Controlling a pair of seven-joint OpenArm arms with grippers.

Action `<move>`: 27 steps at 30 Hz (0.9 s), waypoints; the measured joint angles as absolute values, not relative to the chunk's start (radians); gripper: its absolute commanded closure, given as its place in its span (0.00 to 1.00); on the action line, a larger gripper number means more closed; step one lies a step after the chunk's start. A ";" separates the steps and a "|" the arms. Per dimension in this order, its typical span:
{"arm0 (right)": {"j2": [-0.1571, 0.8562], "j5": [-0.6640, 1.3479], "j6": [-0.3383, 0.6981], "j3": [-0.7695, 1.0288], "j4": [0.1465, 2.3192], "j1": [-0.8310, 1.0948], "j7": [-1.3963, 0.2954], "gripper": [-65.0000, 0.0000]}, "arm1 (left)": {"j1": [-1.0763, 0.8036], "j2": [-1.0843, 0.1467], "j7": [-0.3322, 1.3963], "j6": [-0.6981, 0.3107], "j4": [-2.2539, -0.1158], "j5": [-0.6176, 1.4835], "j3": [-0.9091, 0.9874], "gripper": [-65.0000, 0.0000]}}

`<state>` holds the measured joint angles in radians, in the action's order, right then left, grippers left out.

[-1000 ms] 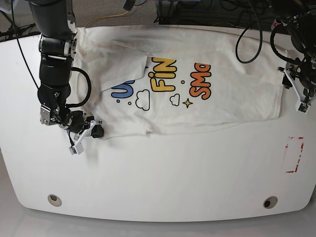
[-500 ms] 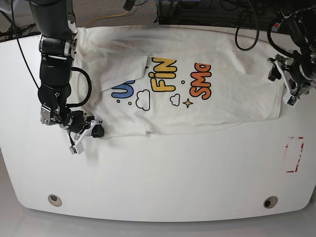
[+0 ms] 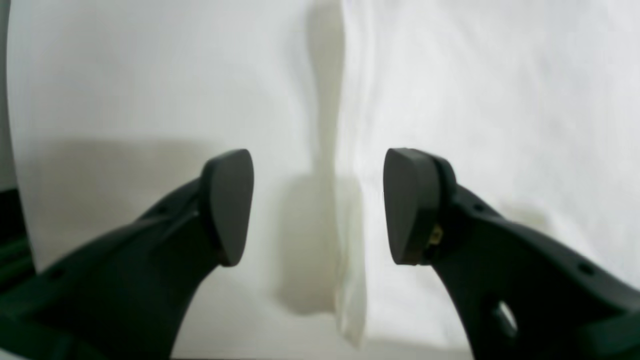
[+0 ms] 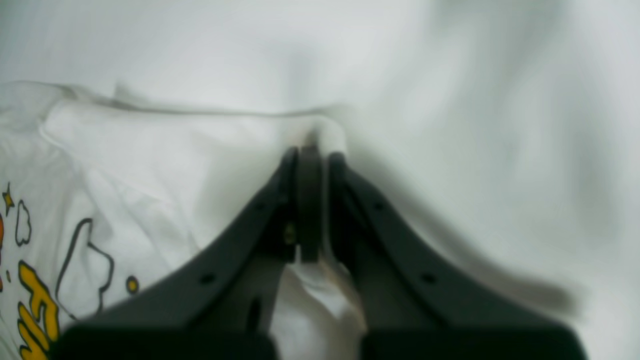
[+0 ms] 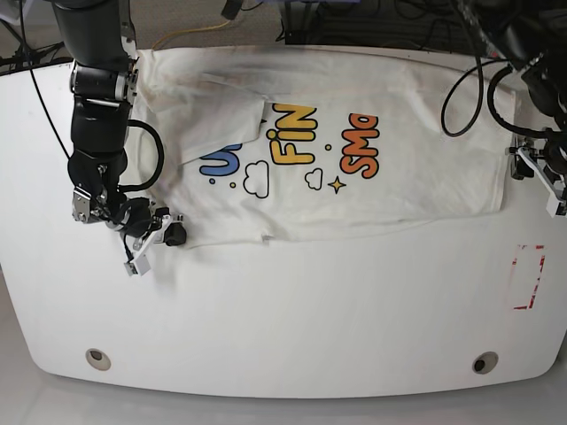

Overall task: Fold the T-shirt properly
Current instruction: 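Move both grippers to the shirt's hem corners and grasp them, then fold the hem over toward the collar with both grippers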

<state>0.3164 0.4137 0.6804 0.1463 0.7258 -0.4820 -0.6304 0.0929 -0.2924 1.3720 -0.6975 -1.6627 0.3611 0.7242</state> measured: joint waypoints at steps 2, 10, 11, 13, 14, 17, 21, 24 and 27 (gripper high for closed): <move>0.317 0.416 0.680 0.147 0.725 -0.481 -0.628 1.00 | 0.184 -0.293 1.374 -0.696 -1.549 0.278 0.712 0.36; 0.318 0.414 0.680 0.147 0.725 -0.480 -0.630 1.00 | 0.376 -0.292 1.189 -0.697 -1.219 0.214 0.698 0.31; 0.318 0.411 0.677 0.147 0.725 -0.480 -0.629 1.00 | 0.388 -0.292 1.185 -0.697 -1.181 0.209 0.697 0.31; 0.318 0.414 0.681 0.146 0.725 -0.480 -0.629 1.00 | 0.408 -0.293 1.171 -0.697 -1.112 0.205 0.698 0.31; 0.318 0.414 0.680 0.146 0.725 -0.480 -0.629 1.00 | 0.418 -0.294 1.154 -0.697 -1.070 0.201 0.698 0.31; 0.316 0.415 0.680 0.147 0.725 -0.480 -0.629 1.00 | 0.447 -0.293 1.103 -0.696 -0.954 0.206 0.698 0.31; 0.316 0.415 0.680 0.146 0.725 -0.480 -0.628 1.00 | 0.456 -0.295 1.068 -0.698 -0.878 0.224 0.698 0.32; 0.316 0.414 0.680 0.146 0.725 -0.480 -0.629 1.00 | 0.466 -0.296 1.068 -0.698 -0.864 0.215 0.698 0.47; 0.316 0.415 0.681 0.146 0.725 -0.480 -0.629 1.00 | 0.464 -0.284 1.068 -0.697 -0.865 0.214 0.698 0.74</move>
